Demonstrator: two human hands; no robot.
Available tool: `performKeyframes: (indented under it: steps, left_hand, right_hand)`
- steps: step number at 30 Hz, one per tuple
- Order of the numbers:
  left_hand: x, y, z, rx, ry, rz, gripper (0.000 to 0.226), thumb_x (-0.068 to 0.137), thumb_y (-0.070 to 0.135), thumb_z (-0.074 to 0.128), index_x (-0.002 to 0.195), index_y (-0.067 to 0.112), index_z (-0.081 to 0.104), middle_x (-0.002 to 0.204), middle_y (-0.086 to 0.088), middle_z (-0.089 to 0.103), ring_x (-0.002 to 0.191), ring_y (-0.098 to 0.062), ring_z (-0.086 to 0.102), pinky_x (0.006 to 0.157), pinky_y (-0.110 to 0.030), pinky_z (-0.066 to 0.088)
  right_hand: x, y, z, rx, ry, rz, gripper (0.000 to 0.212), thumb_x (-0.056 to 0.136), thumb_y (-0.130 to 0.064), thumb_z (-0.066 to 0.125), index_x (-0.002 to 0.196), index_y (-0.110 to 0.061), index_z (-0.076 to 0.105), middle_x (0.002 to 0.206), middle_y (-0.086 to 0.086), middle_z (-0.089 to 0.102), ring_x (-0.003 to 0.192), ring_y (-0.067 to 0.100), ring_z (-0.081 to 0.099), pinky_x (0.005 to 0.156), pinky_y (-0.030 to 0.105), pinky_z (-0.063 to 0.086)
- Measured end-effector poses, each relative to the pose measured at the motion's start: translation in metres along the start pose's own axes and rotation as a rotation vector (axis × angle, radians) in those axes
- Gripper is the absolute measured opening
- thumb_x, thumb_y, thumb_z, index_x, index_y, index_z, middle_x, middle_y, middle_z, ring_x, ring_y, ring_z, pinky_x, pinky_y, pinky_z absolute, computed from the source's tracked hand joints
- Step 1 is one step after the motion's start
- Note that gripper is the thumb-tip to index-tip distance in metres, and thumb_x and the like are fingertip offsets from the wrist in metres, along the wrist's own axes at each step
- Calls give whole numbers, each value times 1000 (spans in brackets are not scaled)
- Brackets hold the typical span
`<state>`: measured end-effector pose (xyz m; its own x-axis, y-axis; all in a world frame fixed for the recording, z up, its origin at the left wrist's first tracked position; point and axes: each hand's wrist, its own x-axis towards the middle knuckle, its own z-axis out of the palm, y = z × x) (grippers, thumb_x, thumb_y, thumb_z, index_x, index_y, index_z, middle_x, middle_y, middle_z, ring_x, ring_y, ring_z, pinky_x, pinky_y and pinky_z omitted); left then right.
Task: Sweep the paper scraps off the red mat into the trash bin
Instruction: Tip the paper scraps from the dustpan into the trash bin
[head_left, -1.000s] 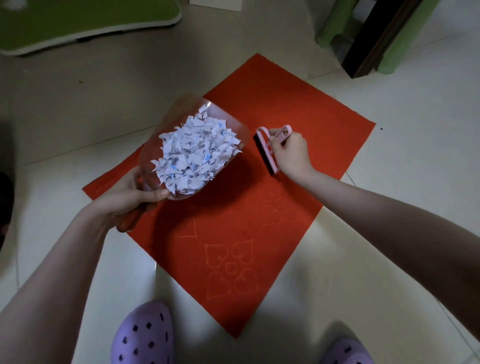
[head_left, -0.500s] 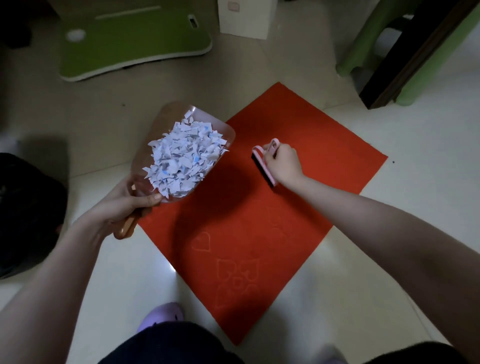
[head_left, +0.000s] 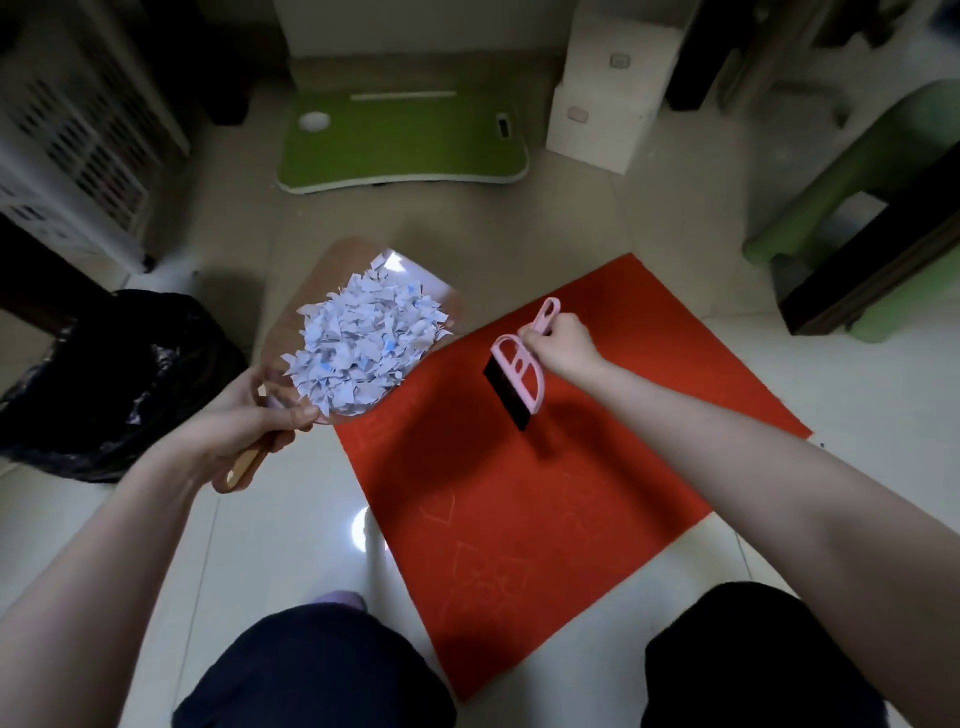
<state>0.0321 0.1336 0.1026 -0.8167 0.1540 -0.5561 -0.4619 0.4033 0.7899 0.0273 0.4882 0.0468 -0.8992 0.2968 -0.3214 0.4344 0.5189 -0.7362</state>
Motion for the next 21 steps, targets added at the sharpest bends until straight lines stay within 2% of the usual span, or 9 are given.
performKeyframes:
  steps: [3, 5, 7, 9, 11, 12, 16, 18, 21]
  left_hand:
    - [-21, 3, -17, -29, 29, 22, 44, 64, 4, 81, 96, 6, 50, 74, -17, 57, 47, -16, 48, 41, -19, 40]
    - [-35, 0, -34, -40, 87, 15, 43, 59, 11, 78, 92, 6, 51, 68, -14, 58, 44, -15, 46, 39, -19, 39]
    - [-48, -8, -52, -75, 165, -5, 41, 64, 4, 81, 92, 3, 51, 67, -14, 56, 40, -13, 45, 37, -18, 37]
    - [-56, -16, -64, -79, 279, -36, 25, 75, -4, 75, 81, 3, 51, 60, -12, 54, 35, -10, 43, 35, -16, 34]
    - [-64, -24, -78, -113, 406, -78, 27, 77, -7, 72, 71, 7, 49, 48, -6, 56, 34, -11, 42, 34, -16, 33]
    - [-66, -29, -85, -141, 444, -100, 28, 76, -6, 73, 72, 7, 48, 47, -4, 57, 35, -13, 42, 35, -16, 33]
    - [-81, -48, -118, -223, 572, -174, 26, 77, 0, 75, 81, 11, 51, 65, -14, 57, 41, -16, 42, 36, -17, 34]
    - [-86, -59, -135, -234, 632, -211, 23, 78, 4, 75, 81, 11, 53, 65, -13, 57, 39, -14, 42, 35, -15, 34]
    - [-83, -70, -167, -259, 718, -268, 25, 78, 6, 76, 96, 3, 59, 66, -13, 58, 29, -8, 42, 33, -14, 33]
  right_hand:
    - [-1, -30, 20, -32, -132, -78, 26, 87, -19, 56, 84, 5, 66, 82, 18, 70, 75, 24, 64, 63, 31, 47]
    - [-2, -48, 37, -46, -204, -131, 25, 88, -17, 56, 85, 5, 67, 86, 19, 71, 74, 24, 64, 65, 32, 49]
    - [-3, -67, 58, -51, -262, -182, 25, 87, -17, 56, 87, 4, 69, 90, 19, 72, 80, 28, 68, 70, 34, 53]
    - [-5, -84, 78, -49, -308, -214, 24, 86, -17, 56, 88, 1, 71, 90, 16, 73, 86, 29, 69, 76, 38, 54]
    - [-9, -103, 99, -60, -361, -242, 25, 85, -19, 56, 87, 2, 70, 88, 16, 73, 87, 29, 68, 77, 40, 54]
    - [-11, -111, 107, -64, -377, -258, 26, 85, -20, 56, 85, 2, 69, 87, 17, 72, 87, 30, 68, 77, 40, 54]
    - [-18, -139, 140, -48, -430, -310, 25, 86, -20, 56, 86, 2, 69, 88, 18, 71, 87, 31, 67, 78, 39, 53]
    - [-22, -148, 156, -50, -458, -330, 24, 87, -19, 56, 87, 1, 69, 88, 18, 71, 81, 30, 66, 77, 39, 53]
    - [-23, -157, 176, -62, -489, -353, 22, 88, -15, 55, 90, -2, 72, 84, 16, 70, 75, 19, 61, 74, 34, 51]
